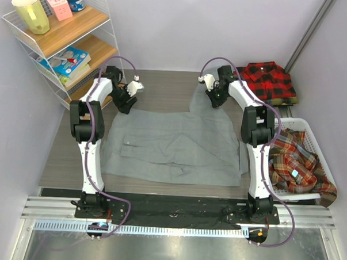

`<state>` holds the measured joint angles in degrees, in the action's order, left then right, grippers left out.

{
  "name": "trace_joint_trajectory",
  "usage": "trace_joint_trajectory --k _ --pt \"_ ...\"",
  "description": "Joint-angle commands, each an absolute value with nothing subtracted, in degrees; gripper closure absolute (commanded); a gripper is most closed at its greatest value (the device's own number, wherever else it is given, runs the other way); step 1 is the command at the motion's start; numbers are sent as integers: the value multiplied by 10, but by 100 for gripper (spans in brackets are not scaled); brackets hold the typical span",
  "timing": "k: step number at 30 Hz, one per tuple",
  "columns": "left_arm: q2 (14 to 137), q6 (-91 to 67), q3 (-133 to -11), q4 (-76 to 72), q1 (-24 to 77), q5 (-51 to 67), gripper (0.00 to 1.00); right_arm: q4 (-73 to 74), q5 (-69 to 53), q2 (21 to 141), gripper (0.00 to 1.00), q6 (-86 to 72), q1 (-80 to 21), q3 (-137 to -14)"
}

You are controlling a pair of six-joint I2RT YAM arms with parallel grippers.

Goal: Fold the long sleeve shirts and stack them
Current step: Fold the shirt

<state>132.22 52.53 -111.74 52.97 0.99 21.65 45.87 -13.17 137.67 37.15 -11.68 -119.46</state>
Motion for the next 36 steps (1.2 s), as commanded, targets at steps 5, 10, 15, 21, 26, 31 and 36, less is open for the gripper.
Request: trace_joint_trajectory --k 5,10,15,21,26,31,36 --pt "1327 569 -1136 508 9 237 43 446 -138 1361 99 366 -120 -1215" --pt "1327 576 -1132 499 9 243 45 451 -141 1351 99 367 -123 -1219" --pt "1327 581 -1124 478 10 248 45 459 -142 1352 99 367 -124 -1226" --pt "1333 597 -1129 477 10 251 44 462 -139 1352 99 367 -126 -1230" --pt "1342 616 -1137 511 12 246 51 472 -138 1342 99 366 -125 -1237" --pt "1326 614 -1125 517 12 263 70 484 -143 1325 99 367 -126 -1234" --pt "1284 599 -1094 488 12 280 92 496 -148 1305 99 362 -127 -1234"
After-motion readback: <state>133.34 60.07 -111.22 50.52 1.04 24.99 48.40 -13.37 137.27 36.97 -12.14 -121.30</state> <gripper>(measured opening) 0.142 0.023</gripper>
